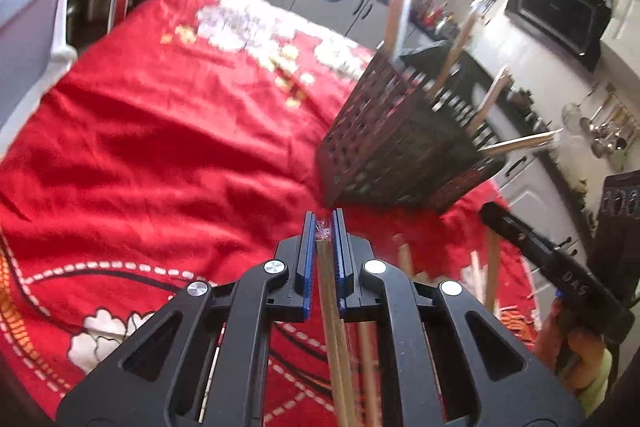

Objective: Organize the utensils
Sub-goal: 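Lower the left tool and close it on a wrapped chopstick while the right tool grasps another, then lift both held chopsticks and lower them upright into the black caddy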

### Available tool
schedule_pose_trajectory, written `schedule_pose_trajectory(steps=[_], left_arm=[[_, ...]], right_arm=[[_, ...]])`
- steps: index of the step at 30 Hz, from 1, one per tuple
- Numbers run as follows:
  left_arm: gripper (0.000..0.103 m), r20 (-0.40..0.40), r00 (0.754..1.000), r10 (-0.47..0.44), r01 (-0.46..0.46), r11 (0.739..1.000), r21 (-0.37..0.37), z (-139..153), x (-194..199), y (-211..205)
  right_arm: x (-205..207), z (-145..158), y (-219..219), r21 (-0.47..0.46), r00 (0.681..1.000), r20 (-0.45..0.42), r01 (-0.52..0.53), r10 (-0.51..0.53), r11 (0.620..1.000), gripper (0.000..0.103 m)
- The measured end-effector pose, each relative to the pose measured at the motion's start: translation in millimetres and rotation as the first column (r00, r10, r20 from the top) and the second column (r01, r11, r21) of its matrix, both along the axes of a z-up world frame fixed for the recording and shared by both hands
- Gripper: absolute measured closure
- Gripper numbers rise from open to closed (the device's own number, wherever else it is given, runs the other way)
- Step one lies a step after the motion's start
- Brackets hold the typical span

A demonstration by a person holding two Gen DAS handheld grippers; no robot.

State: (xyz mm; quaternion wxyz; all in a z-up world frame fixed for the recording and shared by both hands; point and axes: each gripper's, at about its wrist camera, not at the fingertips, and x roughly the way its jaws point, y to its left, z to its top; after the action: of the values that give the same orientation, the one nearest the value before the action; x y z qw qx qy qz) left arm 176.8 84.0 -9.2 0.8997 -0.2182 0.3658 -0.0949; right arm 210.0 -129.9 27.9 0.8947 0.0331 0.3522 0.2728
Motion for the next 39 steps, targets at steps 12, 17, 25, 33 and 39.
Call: schedule_pose_trajectory(steps=[12, 17, 25, 33, 39], left_arm=[[0.099, 0.193, 0.981, -0.015, 0.012, 1.000, 0.017, 73, -18, -9], [0.099, 0.257, 0.966, -0.028, 0.022, 0.999, 0.026, 99, -20, -12], [0.099, 0.334, 0.941, -0.062, 0.054, 0.998, 0.033, 134, -17, -24], [0.100, 0.399, 0.911, -0.110, 0.095, 0.994, 0.058, 166, -11, -43], [0.100, 0.433, 0.890, -0.146, 0.129, 0.989, 0.070, 188, -1, -59]], right_arm=[[-28, 45, -8, 0.080, 0.992, 0.127, -0.029, 0.018, 0.996, 0.097], [-36, 63, -19, 0.117, 0.983, 0.184, -0.020, -0.002, 0.993, 0.097], [-49, 92, -36, 0.155, 0.958, 0.282, 0.009, -0.053, 0.988, 0.097], [-49, 115, -57, 0.195, 0.928, 0.353, 0.052, -0.119, 0.979, 0.097], [-42, 128, -66, 0.205, 0.913, 0.381, 0.073, -0.148, 0.976, 0.097]])
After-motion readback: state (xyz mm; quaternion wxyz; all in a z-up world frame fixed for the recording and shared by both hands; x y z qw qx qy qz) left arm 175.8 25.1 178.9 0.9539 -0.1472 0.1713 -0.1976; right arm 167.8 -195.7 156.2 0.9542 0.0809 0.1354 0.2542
